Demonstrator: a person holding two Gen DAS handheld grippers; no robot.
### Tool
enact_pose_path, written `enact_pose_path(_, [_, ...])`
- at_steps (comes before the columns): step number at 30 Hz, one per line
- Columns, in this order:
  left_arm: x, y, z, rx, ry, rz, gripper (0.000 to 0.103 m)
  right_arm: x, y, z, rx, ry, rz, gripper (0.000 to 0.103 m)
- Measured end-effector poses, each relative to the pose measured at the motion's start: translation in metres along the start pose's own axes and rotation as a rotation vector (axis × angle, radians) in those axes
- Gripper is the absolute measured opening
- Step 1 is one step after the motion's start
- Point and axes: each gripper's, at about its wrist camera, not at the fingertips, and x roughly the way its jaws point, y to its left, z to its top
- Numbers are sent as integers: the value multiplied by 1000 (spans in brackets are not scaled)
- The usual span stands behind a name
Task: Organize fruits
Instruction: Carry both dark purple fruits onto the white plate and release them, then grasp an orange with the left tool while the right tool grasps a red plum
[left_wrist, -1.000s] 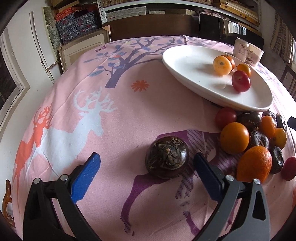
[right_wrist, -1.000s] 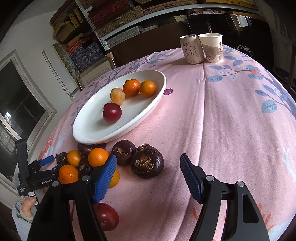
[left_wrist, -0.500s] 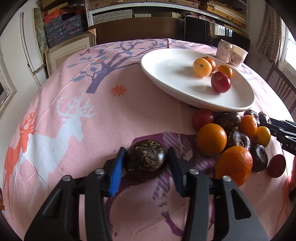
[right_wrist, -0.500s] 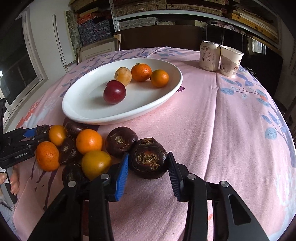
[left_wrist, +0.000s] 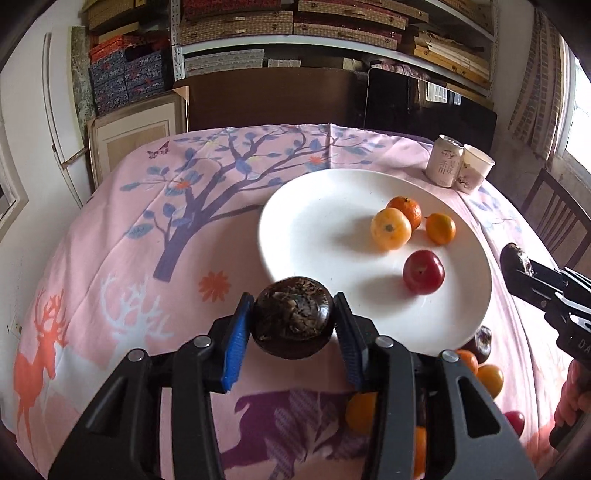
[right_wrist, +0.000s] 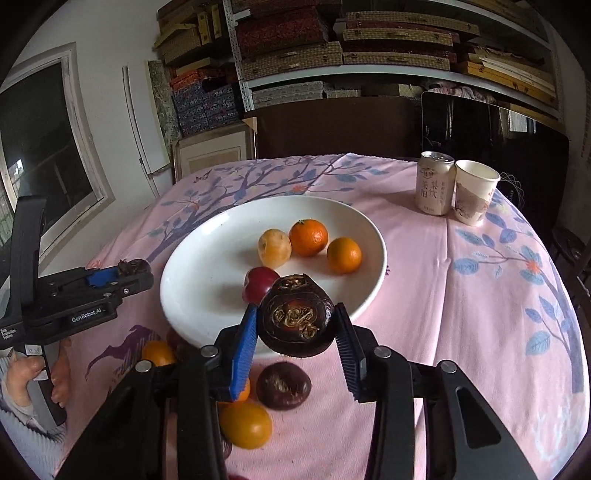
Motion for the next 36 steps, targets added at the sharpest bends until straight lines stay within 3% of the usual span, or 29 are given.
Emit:
enact_pose_path(2, [16, -10, 10, 16, 12, -1, 44, 17, -1, 9, 15, 10, 6, 42])
enact_pose_path(4, [28, -17, 14, 28, 10, 8, 58, 30, -8, 12, 53, 16, 18, 43])
enact_pose_path(6, [33, -22, 14, 39, 6, 3, 68, 37, -15, 8, 79, 35, 39, 51])
enact_pose_path(11, [24, -27, 5, 103, -12, 10, 71, 30, -22, 4, 113, 17, 52, 51])
enact_pose_path(13, [16, -24, 1, 96, -28, 10, 77, 27, -21, 1, 108, 11, 46, 52])
enact_pose_path(25, [-13, 9, -38, -44, -22, 0, 83, -8, -15, -32, 97, -21, 30, 59])
enact_pose_path(36, [-32, -2, -69, -18, -20, -15, 89, -42, -2, -74, 87, -8, 86, 65])
